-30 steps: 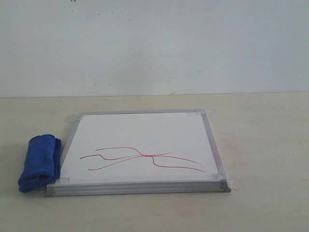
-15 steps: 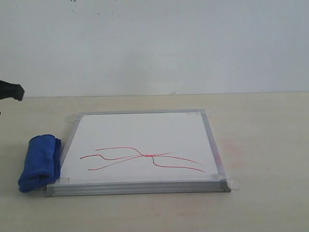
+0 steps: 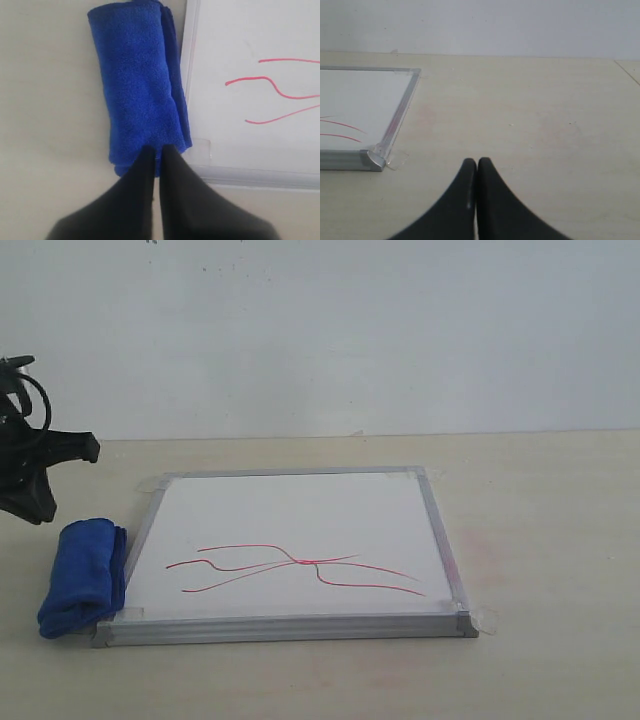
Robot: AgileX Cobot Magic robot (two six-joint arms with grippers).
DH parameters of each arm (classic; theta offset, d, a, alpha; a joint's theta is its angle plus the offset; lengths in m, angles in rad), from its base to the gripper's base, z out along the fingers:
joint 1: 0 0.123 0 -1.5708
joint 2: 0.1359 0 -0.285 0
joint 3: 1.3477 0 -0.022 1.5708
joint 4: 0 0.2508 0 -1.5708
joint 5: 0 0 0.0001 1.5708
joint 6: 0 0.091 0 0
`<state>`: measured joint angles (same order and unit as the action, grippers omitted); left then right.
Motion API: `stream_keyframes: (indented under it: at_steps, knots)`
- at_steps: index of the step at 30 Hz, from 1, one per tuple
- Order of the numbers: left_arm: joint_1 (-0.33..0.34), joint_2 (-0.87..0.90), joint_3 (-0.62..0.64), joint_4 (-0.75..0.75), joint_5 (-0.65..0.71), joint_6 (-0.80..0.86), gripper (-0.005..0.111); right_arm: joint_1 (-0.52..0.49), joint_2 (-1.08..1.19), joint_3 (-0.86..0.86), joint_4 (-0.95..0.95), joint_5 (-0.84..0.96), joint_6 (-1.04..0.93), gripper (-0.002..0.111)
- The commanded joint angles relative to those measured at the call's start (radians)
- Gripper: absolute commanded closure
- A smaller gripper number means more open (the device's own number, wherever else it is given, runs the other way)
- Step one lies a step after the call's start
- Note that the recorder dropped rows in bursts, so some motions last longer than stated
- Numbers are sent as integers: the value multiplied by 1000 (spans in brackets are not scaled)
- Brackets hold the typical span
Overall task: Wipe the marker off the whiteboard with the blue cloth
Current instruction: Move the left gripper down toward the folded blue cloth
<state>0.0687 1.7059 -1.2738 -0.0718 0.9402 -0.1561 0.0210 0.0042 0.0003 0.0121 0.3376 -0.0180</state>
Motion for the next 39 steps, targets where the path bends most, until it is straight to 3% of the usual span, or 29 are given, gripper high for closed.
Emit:
stream_keyframes:
  at_steps: [1, 8, 15, 30, 33, 39]
  knots:
    - [2, 7, -6, -38, 55, -8, 103, -6, -4, 0, 3, -4, -3, 108]
    - [2, 7, -6, 19, 92, -8, 103, -6, -4, 0, 3, -4, -3, 108]
    - [2, 9, -6, 16, 100, -84, 103, -6, -4, 0, 3, -4, -3, 108]
    - [2, 105, -6, 7, 118, -68, 102, -6, -4, 0, 3, -4, -3, 108]
    - [2, 111, -6, 7, 105, -68, 90, -6, -4, 0, 3, -4, -3, 108]
    - [2, 111, -6, 9, 80, -80, 48, -6, -4, 0, 3, -4, -3, 108]
